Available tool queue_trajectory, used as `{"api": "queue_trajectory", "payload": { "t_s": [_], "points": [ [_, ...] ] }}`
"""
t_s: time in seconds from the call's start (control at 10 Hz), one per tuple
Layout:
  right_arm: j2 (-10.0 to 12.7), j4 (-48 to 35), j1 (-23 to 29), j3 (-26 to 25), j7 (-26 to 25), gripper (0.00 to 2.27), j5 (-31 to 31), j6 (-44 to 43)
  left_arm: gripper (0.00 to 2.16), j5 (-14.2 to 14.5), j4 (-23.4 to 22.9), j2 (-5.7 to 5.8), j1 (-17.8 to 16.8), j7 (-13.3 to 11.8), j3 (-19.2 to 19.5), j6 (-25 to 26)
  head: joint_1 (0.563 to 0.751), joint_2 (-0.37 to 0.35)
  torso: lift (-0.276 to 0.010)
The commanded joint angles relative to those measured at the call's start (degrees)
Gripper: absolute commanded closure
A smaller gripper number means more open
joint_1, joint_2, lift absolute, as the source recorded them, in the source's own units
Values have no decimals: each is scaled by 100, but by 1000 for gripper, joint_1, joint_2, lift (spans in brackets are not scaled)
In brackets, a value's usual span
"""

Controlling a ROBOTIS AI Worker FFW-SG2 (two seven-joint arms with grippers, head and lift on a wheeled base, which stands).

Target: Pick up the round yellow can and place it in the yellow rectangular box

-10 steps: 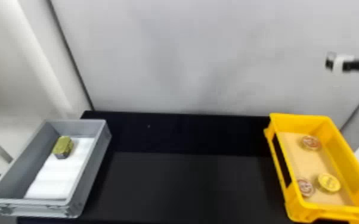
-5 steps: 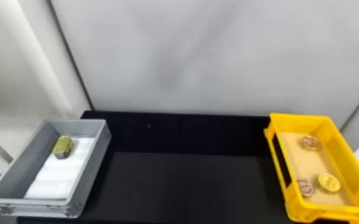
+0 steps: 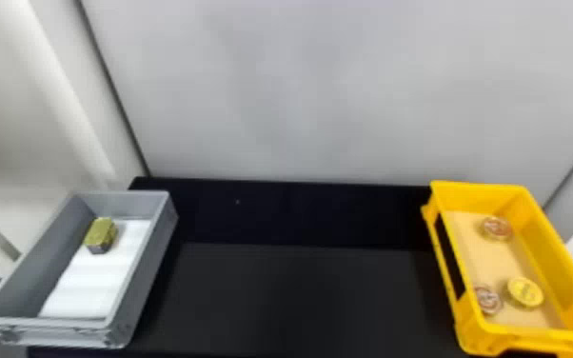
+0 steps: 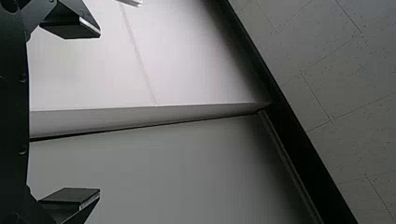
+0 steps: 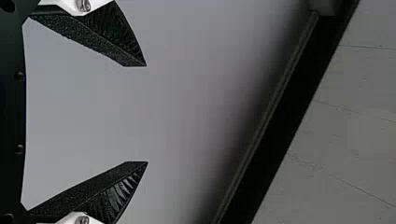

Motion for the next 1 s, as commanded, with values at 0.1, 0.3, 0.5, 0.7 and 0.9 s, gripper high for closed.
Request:
{"api": "queue_trajectory", "payload": {
  "t_s": [0.1,0.3,0.5,0.7,0.9],
  "points": [
    [-302,13,-716,214,-88,-2,-196,167,85,-26,-37,29,12,0,76,14,694,55,-3],
    [-434,4,-1050,337,-88,-2,-134,158,85,-44,-46,38,12,0,85,14,694,55,-3],
    [-443,4,-1068,381,-26,-2,-46,141,85,-44,-55,46,12,0,93,22,694,55,-3],
    [-443,4,-1068,381,35,-2,7,114,85,-53,-64,46,12,0,93,31,694,55,-3],
    [-434,4,-1050,364,149,-2,103,35,85,-53,-64,64,21,-9,93,31,694,55,-3]
  ]
}}
